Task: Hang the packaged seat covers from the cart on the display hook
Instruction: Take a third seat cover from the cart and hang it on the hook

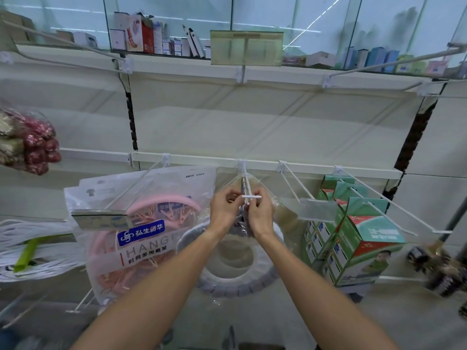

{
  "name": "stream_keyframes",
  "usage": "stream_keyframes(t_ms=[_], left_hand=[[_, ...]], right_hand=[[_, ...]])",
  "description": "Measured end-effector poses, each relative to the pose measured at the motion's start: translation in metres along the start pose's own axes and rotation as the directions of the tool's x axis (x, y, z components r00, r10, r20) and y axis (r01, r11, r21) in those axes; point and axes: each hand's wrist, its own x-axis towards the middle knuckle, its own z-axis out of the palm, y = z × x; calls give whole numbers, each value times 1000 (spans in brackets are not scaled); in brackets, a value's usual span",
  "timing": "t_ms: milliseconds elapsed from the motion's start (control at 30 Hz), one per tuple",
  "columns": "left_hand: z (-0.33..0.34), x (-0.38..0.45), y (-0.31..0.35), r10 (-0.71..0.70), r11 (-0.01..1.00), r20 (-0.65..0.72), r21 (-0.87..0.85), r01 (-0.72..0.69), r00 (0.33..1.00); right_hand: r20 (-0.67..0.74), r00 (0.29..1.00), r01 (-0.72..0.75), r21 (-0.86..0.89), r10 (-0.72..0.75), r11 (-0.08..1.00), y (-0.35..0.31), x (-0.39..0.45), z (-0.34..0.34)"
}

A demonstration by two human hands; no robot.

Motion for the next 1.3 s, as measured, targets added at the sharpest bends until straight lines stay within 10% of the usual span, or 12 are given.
stream_keyframes(t_ms=[1300], left_hand=[[-42,5,-12,165,804,365,488,-339,916]], right_hand=[[150,987,105,-378,-51,920,-49,-50,-53]])
